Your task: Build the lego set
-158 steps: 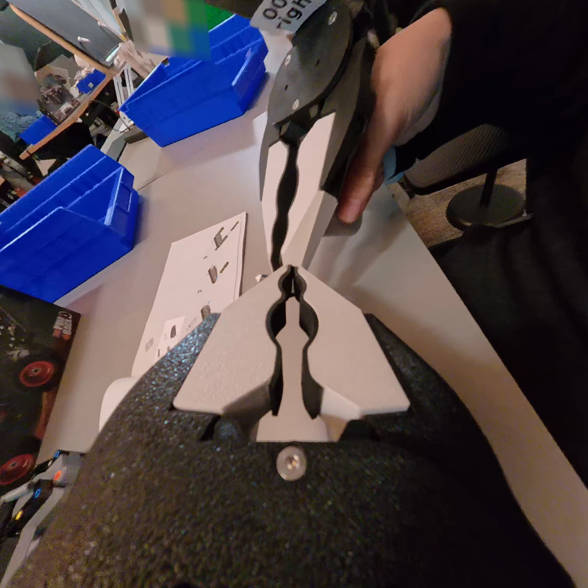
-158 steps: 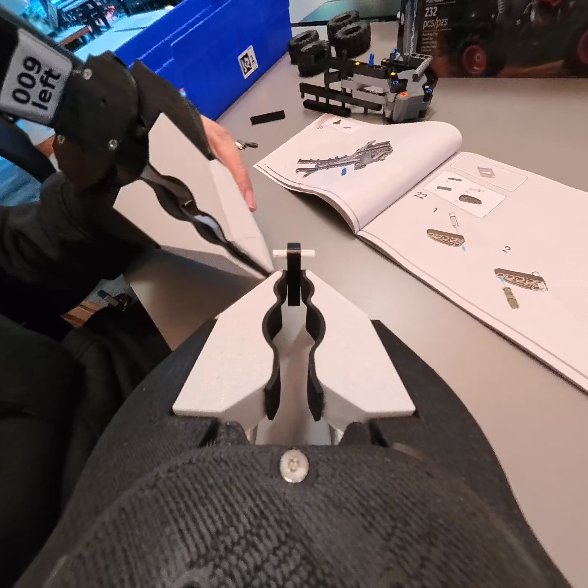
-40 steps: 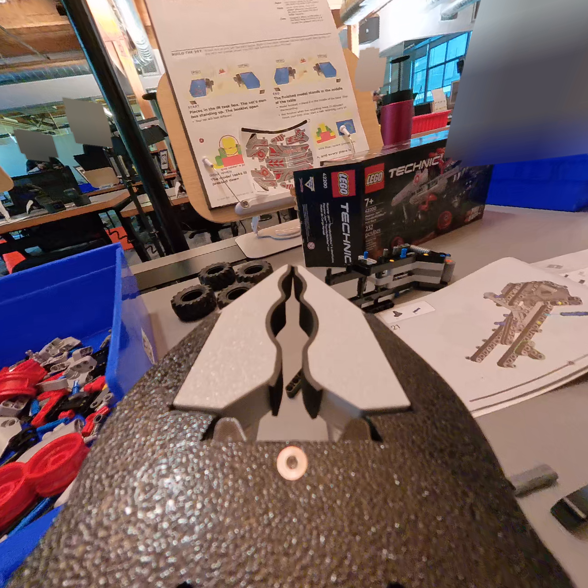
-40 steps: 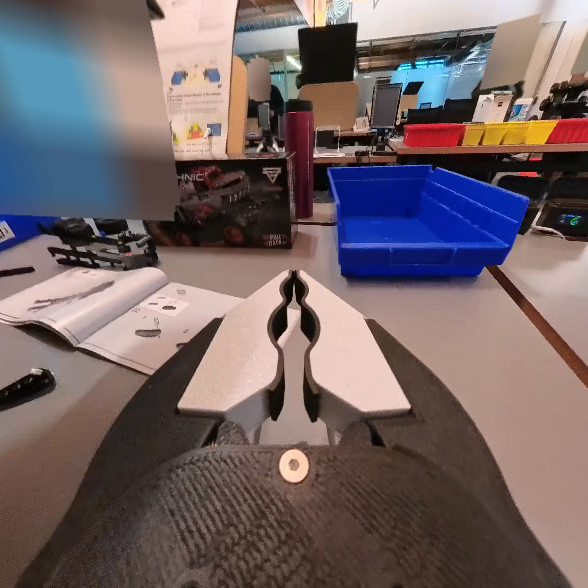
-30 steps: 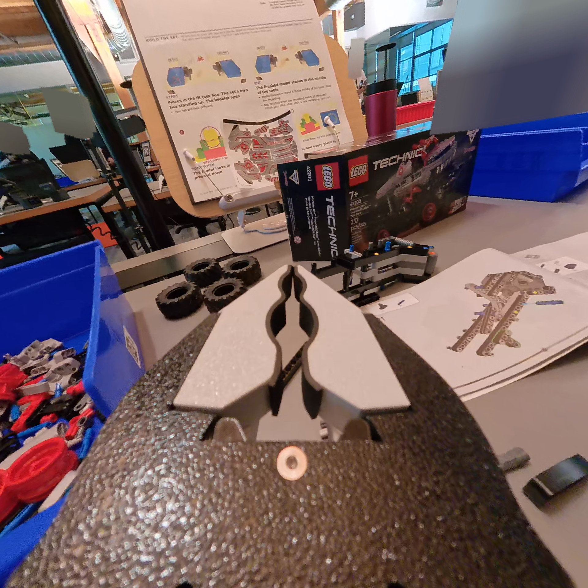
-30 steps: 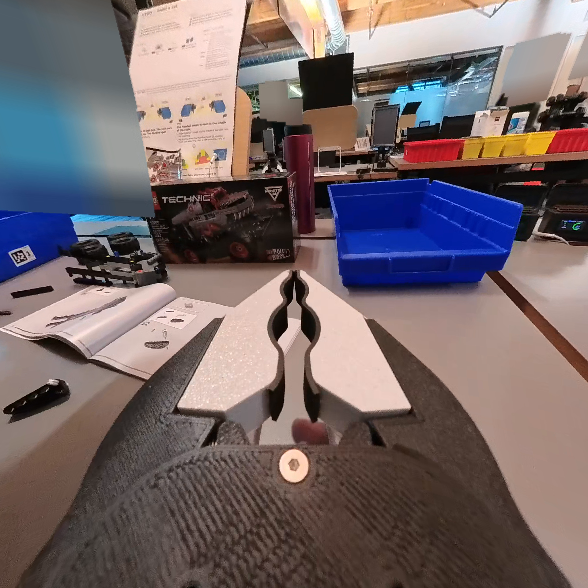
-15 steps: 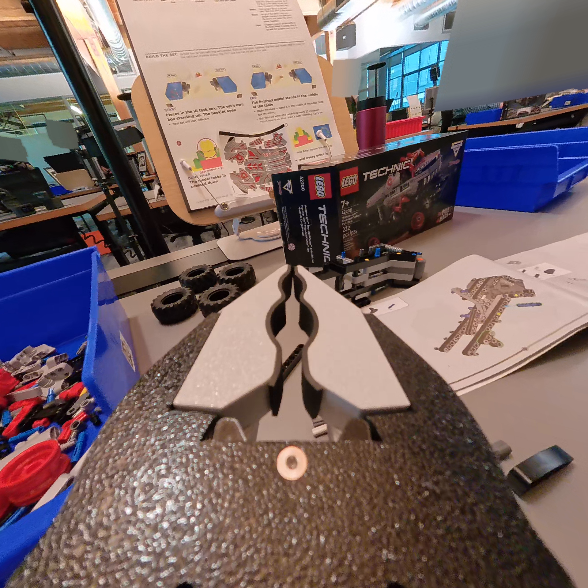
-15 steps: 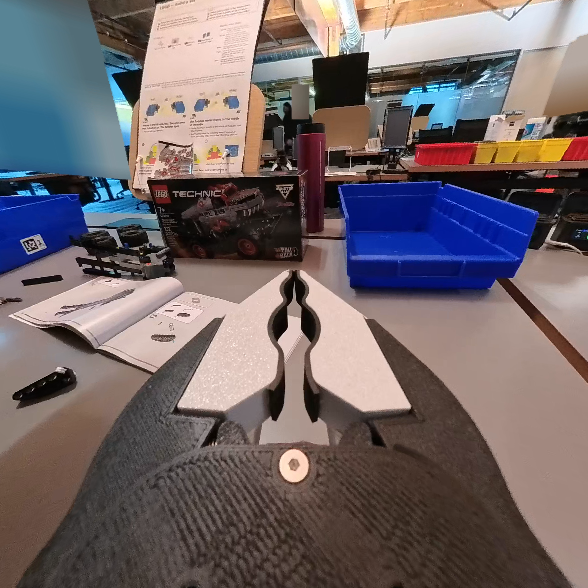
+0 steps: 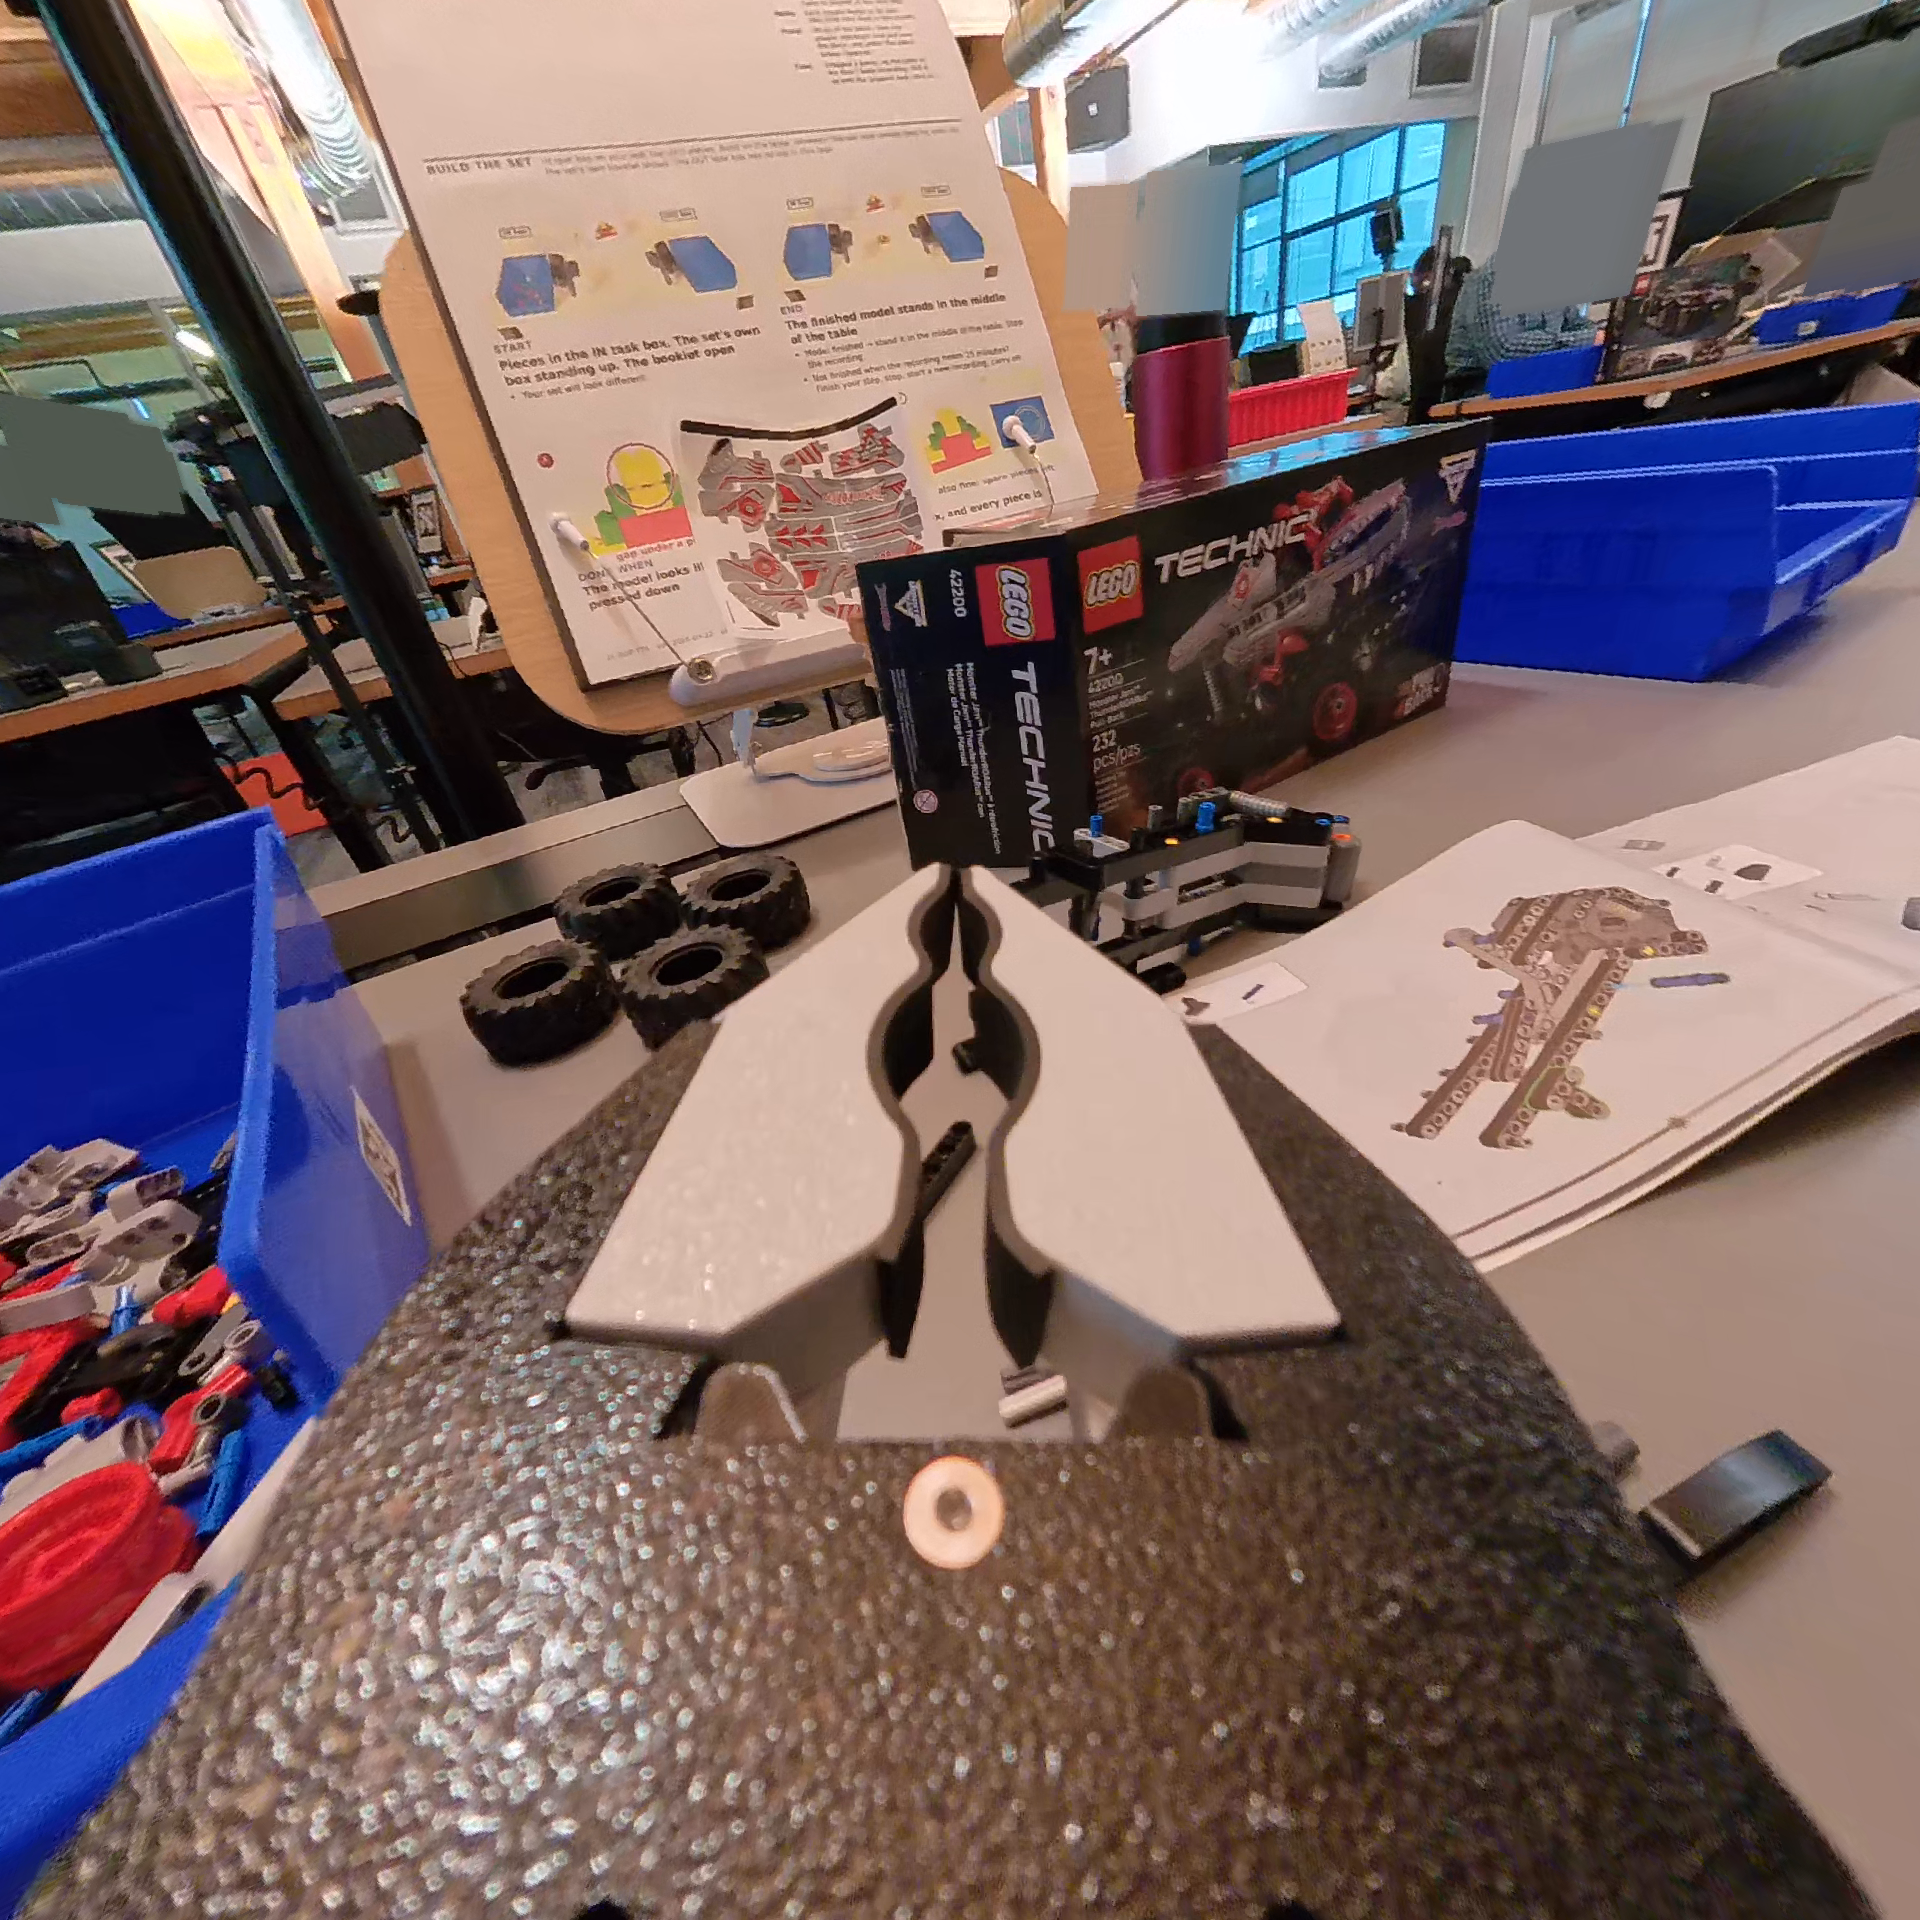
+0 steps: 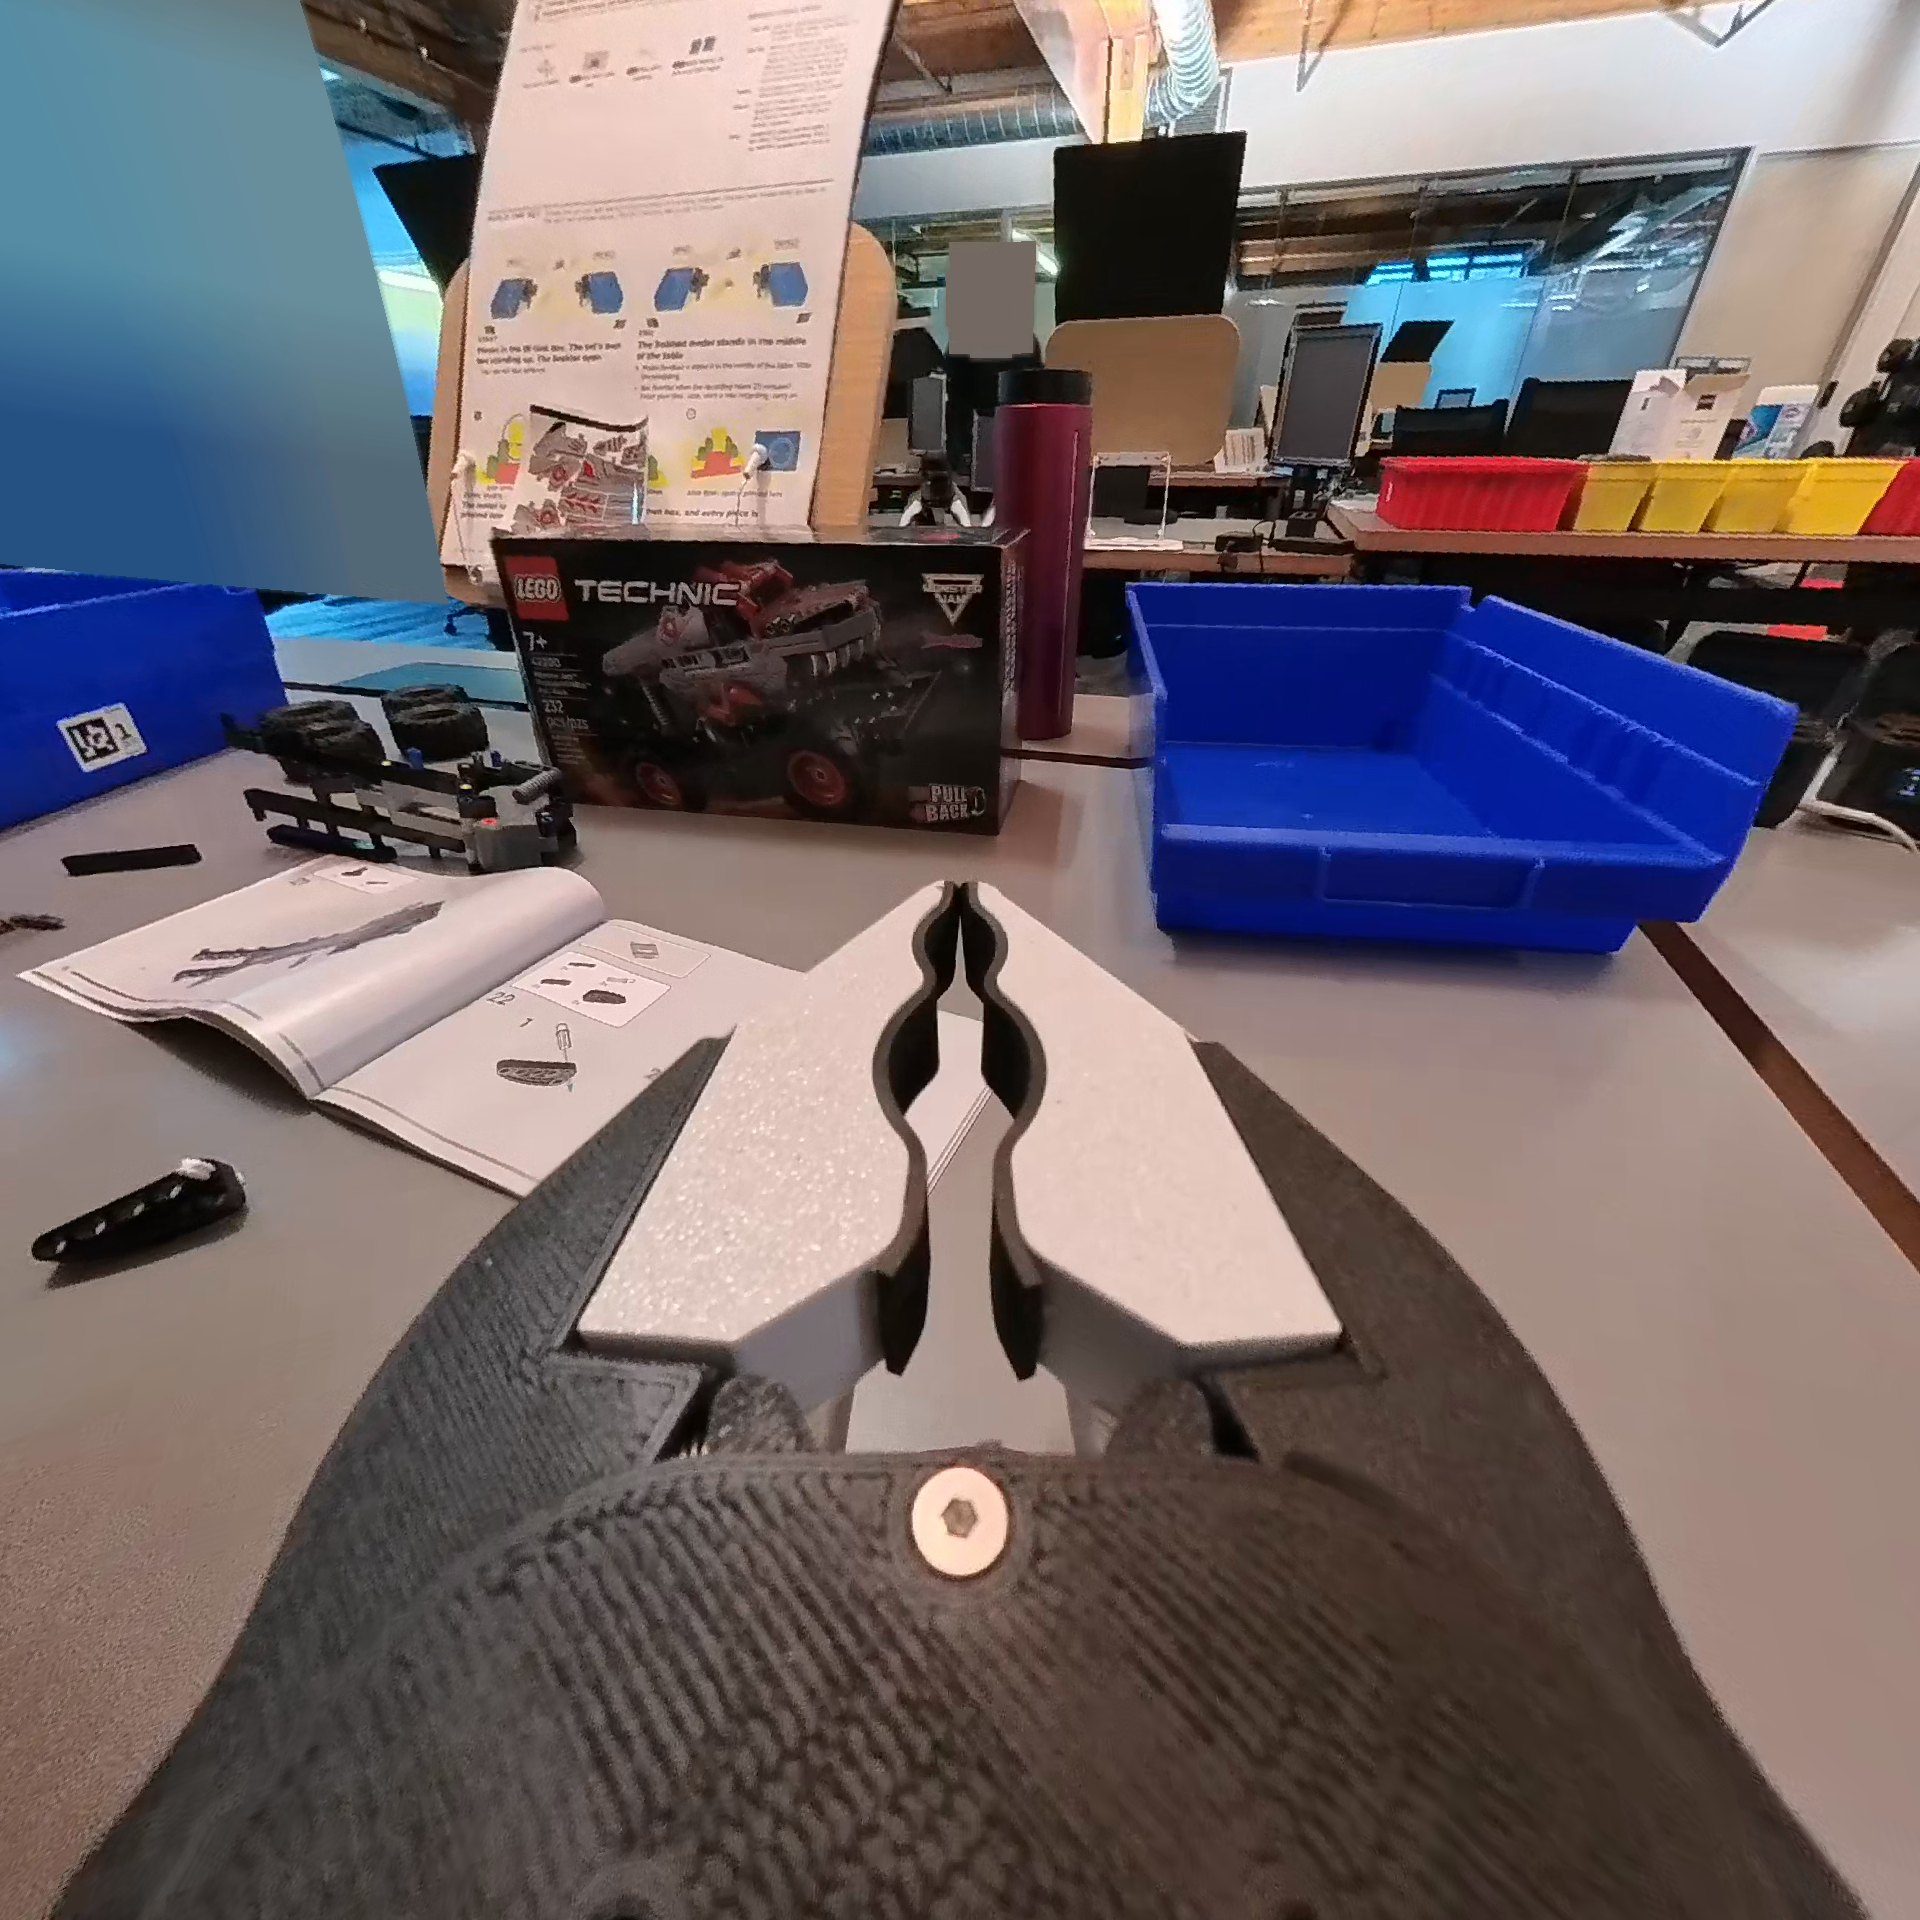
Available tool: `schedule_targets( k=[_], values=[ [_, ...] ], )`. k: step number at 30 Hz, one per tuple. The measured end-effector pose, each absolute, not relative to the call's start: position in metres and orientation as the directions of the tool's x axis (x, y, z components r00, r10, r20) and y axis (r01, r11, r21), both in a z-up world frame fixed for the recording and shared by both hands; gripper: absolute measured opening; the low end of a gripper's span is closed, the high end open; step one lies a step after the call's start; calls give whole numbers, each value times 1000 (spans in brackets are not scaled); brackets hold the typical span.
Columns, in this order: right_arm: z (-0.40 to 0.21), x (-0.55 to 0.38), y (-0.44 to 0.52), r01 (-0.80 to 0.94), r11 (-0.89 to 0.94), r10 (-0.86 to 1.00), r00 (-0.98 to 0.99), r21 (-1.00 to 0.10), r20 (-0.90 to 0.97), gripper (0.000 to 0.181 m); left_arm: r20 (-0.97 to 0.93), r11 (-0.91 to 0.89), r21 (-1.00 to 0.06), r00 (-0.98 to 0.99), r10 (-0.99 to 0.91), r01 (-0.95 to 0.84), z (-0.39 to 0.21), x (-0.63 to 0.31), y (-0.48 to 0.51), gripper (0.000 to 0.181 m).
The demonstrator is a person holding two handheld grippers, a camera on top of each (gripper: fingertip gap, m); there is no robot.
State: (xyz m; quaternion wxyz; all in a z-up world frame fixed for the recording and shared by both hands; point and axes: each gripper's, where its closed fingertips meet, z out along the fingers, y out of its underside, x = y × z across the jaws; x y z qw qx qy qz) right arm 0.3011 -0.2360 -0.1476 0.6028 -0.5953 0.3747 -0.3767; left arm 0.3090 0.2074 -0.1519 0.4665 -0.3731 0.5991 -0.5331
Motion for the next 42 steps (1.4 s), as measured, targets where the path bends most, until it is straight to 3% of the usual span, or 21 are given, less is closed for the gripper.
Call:
schedule_targets(
  k=[9,11,14,16,18,25,28,33,42],
  values=[
    [-154,298,-219,26,-136,-885,446,-990,134,0,-133,150,-989,-454,-881,-2,-144,293,188,0],
    [-156,297,-216,28,-162,-878,452,-986,157,0,-71,216,-960,-587,-807,-181,-158,280,179,2],
    [-161,293,-210,9,-200,-862,473,-980,180,0,68,454,-799,-810,-582,-394,-196,228,159,17],
    [-164,292,-207,5,-219,-854,482,-976,194,0,-125,651,-707,-858,-498,-275,-215,219,166,27],
    [-165,292,-206,5,-235,-850,484,-972,207,0,-219,734,-659,-891,-398,-166,-229,211,162,23],
    [-174,288,-194,-7,-299,-805,538,-954,248,0,-216,751,-641,-901,-377,-160,-243,220,146,28],
    [-178,287,-189,-10,-329,-786,557,-944,268,0,-228,784,-607,-916,-329,-130,-256,220,144,18],
    [-203,287,-174,-105,-428,-707,658,-898,260,0,-121,721,-668,-928,-352,-186,-259,216,140,7],
    [-226,277,-158,-20,-639,-578,671,-769,463,0,-131,690,-702,-919,-371,-179,-258,222,139,4]
  ],
)
